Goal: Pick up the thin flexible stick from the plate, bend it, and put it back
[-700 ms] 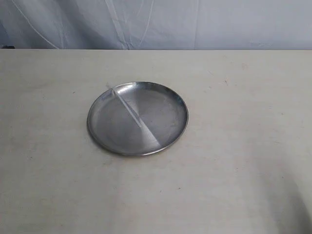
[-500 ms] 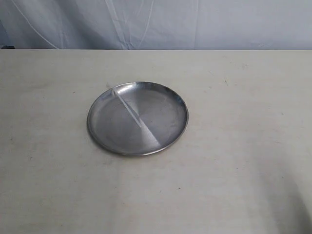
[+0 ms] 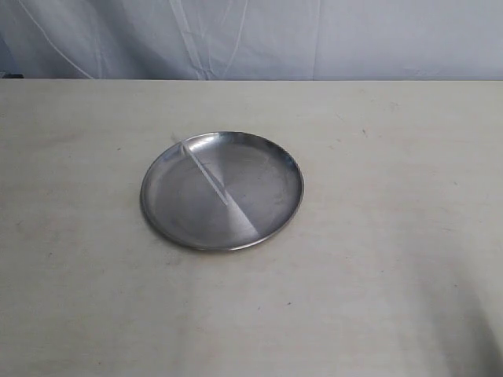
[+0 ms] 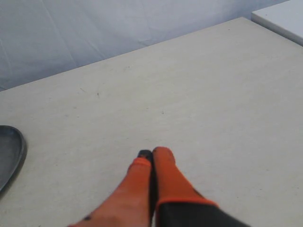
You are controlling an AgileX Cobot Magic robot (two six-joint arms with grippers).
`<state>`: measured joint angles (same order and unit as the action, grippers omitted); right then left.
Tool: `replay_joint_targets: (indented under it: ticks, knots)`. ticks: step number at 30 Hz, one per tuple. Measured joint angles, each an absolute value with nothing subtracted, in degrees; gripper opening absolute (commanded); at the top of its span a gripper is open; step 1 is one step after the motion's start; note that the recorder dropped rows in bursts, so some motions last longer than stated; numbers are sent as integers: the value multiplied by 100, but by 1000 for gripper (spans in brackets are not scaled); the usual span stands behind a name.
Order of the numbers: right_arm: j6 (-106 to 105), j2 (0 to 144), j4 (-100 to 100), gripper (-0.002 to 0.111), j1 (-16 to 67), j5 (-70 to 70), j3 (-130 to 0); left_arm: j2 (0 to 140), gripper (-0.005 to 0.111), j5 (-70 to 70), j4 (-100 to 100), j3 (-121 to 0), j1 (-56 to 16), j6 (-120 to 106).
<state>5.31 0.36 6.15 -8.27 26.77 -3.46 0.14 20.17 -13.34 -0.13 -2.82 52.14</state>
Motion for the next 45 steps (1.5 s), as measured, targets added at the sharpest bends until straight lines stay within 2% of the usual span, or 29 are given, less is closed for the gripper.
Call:
replay_joint_targets:
  ticks: [4, 8, 11, 15, 23, 30, 33, 39, 45]
  knots:
    - [531, 36, 615, -1, -827, 2677, -346, 25, 0, 1869, -1379, -254, -282, 5572]
    - [531, 36, 615, -1, -827, 2677, -346, 672, 0, 532, -2130, -1383, -282, 5646]
    - [531, 36, 615, -1, -827, 2677, -346, 1747, 0, -182, -3195, -2457, -416, 5363]
    - [531, 36, 615, -1, -827, 2677, -346, 3522, 0, -387, -3816, -3573, -754, 4204]
    - [531, 36, 615, -1, -827, 2677, -346, 6930, 0, -1107, -3898, -4857, -1254, 1690]
    - [531, 36, 615, -1, -827, 2677, -346, 8881, 0, -2650, -2131, -6057, -1685, -2348]
    - [531, 36, 615, -1, -827, 2677, -346, 9395, 0, -3213, -814, -6674, -1723, -3100]
    - [531, 36, 615, -1, -827, 2677, -346, 9954, 0, -3477, 1367, -7588, -1723, -1753]
    - [531, 36, 615, -1, -827, 2677, -346, 10431, 2, -3878, 1850, -8185, -1723, -344]
